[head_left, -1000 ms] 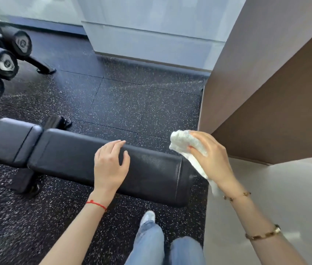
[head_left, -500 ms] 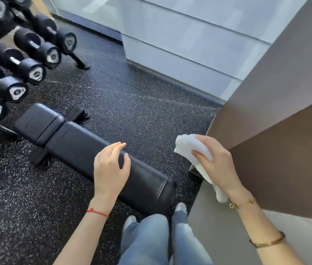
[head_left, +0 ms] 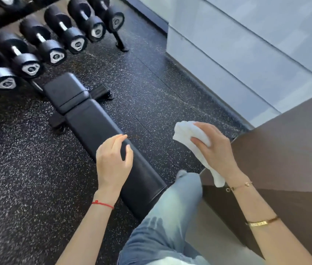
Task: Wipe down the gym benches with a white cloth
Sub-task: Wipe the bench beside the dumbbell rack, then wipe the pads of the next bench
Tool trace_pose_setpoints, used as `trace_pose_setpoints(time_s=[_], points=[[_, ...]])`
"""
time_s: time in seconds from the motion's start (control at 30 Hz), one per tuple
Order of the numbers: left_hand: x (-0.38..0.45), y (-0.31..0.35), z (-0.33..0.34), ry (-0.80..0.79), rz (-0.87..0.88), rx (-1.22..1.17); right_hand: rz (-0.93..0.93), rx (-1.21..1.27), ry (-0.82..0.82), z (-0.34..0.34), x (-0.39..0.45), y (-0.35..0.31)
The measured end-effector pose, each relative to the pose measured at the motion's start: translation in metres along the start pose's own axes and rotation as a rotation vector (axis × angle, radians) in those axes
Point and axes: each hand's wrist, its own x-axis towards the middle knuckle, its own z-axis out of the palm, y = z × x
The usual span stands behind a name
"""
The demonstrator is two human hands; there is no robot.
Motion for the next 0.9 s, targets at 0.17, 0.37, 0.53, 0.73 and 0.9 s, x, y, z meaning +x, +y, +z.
trace_pose_setpoints(time_s=[0.17, 0.37, 0.53, 0.73, 0.9], points=[[0.033, -0.013, 0.025, 0.053, -0.137, 0.010, -0.077, 0.012, -0.095, 0.018, 0.074, 0.006], [0.097, -0.030, 0.046, 0.151, -0.369, 0.018, -0.226, -0.020, -0.291, 0.058, 0.199, 0.005], [0.129, -0.038, 0.047, 0.263, -0.574, 0.089, -0.401, 0.006, -0.482, 0.088, 0.284, -0.012], [0.130, -0.031, 0.060, 0.384, -0.823, 0.178, -0.620, 0.005, -0.819, 0.123, 0.356, -0.038], [0.115, -0.007, 0.101, 0.450, -1.084, 0.237, -0.879, -0.012, -1.137, 0.168, 0.402, -0.049]])
